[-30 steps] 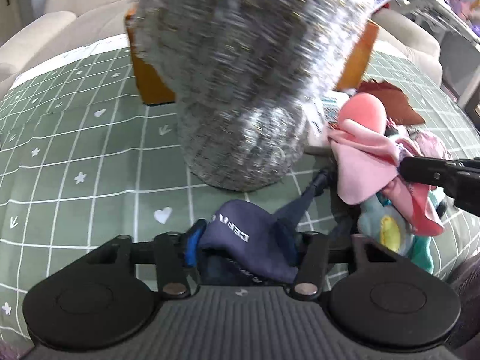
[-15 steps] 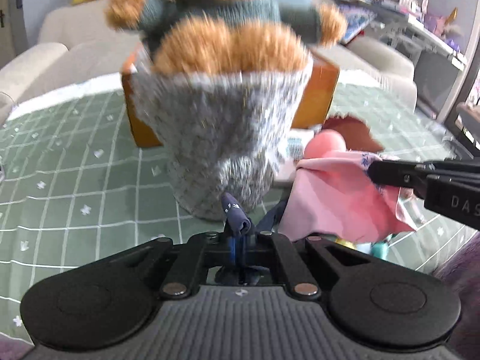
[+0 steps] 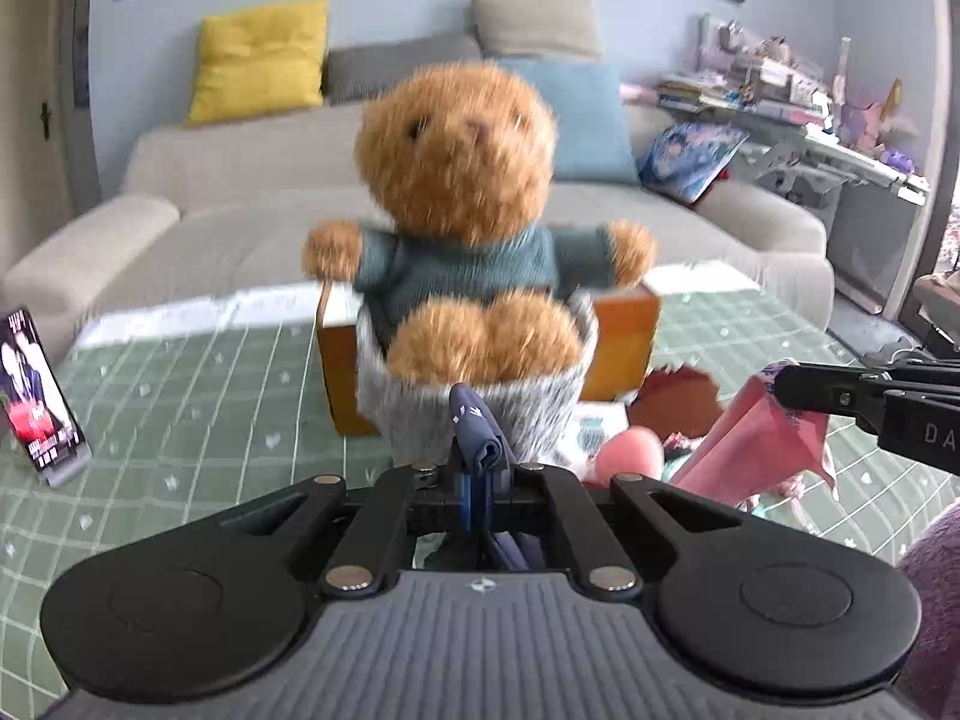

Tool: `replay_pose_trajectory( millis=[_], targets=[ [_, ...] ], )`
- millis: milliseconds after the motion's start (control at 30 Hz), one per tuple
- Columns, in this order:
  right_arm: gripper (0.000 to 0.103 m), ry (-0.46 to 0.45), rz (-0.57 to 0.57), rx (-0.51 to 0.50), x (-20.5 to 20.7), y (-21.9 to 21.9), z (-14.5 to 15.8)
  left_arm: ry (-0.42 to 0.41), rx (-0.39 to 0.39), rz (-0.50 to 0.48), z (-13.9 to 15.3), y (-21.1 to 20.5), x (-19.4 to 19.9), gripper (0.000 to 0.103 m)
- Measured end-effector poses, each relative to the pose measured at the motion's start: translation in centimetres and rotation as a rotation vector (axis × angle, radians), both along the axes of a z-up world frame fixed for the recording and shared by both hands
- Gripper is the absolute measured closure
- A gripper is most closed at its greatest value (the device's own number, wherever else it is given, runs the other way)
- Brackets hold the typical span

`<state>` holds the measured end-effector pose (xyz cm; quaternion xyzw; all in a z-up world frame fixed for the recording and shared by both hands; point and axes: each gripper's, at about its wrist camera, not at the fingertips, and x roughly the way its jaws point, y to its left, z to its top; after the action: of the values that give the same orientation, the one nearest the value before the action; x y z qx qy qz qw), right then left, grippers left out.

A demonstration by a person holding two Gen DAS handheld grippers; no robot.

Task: Organize soft objects
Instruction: 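Lift the navy cap with the left gripper while the right gripper carries the pink cloth toward the orange box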

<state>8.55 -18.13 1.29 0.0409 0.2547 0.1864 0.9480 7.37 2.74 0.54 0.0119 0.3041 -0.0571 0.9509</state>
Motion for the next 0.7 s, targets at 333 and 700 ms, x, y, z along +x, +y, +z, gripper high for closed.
replay_pose_trajectory(
  millis=[333,700],
  targets=[
    [0.103,-0.119,0.055,0.003,-3.2,-0.5,5.5,-0.108,0.017,-0.059,5.8,-1.2,-3.0,0.099],
    [0.103,-0.2,0.125,0.001,-3.8,-0.5,11.2,-0.176,0.028,-0.127,11.3,-3.1,-3.3,0.099]
  ],
)
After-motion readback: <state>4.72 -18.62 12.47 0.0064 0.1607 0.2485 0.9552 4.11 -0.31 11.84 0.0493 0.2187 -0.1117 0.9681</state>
